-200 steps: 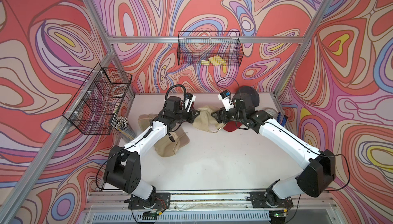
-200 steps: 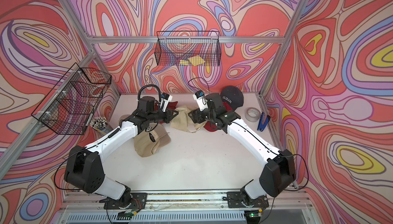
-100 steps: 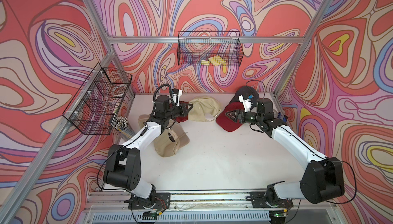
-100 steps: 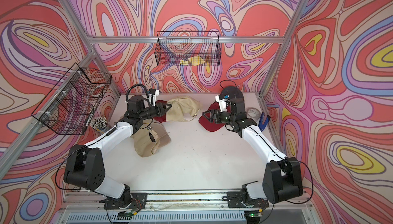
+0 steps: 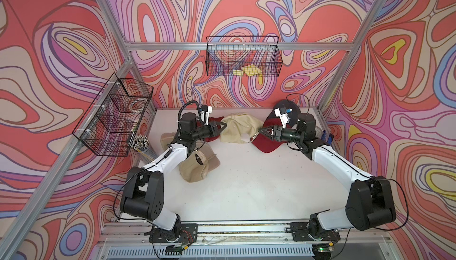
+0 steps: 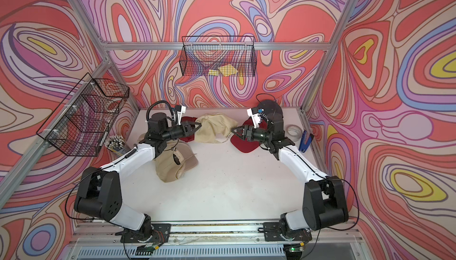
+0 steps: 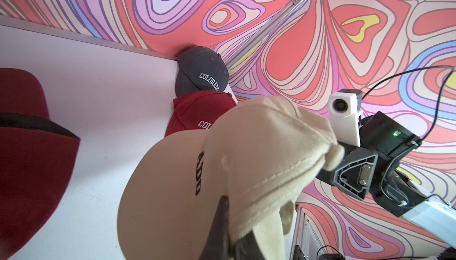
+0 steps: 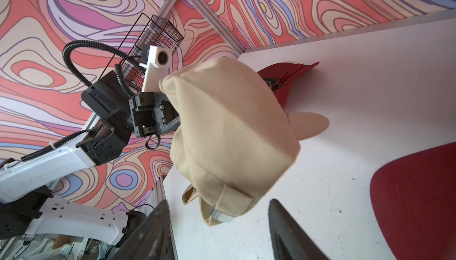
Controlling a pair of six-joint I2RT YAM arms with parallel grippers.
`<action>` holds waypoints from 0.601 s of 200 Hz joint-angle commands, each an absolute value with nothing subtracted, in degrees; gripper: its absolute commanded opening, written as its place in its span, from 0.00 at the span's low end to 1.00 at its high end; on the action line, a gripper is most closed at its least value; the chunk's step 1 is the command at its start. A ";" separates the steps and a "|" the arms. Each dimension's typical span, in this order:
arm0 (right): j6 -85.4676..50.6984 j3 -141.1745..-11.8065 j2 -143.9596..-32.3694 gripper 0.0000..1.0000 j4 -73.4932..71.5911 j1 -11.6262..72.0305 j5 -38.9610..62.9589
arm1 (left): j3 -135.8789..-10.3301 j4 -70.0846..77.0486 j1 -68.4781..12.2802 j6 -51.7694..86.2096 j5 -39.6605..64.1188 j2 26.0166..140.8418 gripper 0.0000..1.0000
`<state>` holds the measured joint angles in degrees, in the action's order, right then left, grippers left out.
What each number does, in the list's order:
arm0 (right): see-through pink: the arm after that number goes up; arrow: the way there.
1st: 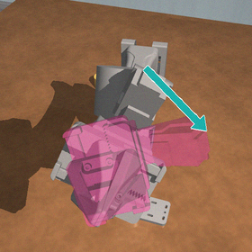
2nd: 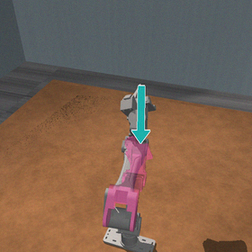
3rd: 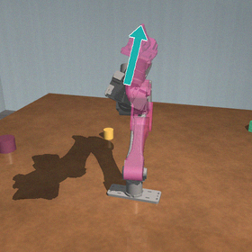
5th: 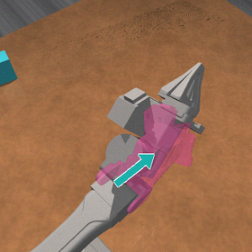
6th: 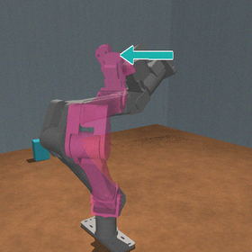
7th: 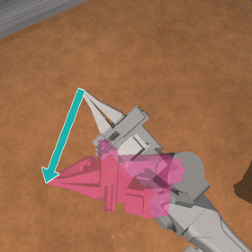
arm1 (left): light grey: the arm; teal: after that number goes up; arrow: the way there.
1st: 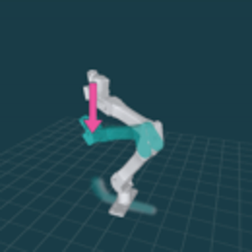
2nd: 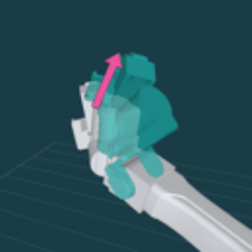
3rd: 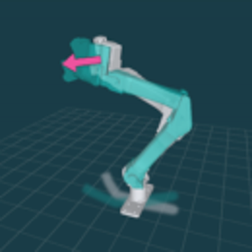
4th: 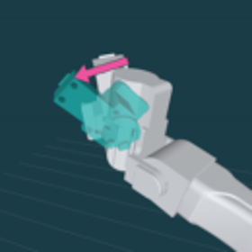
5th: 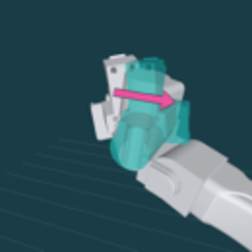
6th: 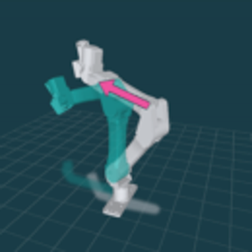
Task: Open the adjustable buckle of the baseball cap
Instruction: Pick up the baseball cap from the center of the board.
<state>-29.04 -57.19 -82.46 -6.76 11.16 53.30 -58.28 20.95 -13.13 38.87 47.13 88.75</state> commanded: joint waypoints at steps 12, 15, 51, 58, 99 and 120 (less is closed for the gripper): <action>-30.72 -56.88 -83.39 0.47 -11.56 10.82 57.16 | -58.69 26.96 -12.98 42.48 50.81 90.06 0.00; -30.91 -56.93 -83.35 0.45 -11.86 10.83 57.37 | -58.71 27.27 -12.98 42.73 50.97 90.23 0.00; -32.17 -57.17 -83.28 0.27 -14.79 10.90 59.02 | -58.97 28.71 -13.01 43.78 52.51 90.96 0.00; -32.26 -57.13 -83.28 0.30 -15.00 10.86 59.04 | -59.03 28.74 -13.04 43.77 52.73 91.05 0.00; -32.74 -56.37 -83.16 0.62 -15.07 11.25 57.14 | -59.08 29.66 -13.43 44.12 53.56 91.05 0.00; -33.97 -55.96 -83.56 0.63 -16.31 11.28 57.01 | -59.10 29.92 -13.61 44.12 53.70 91.14 0.00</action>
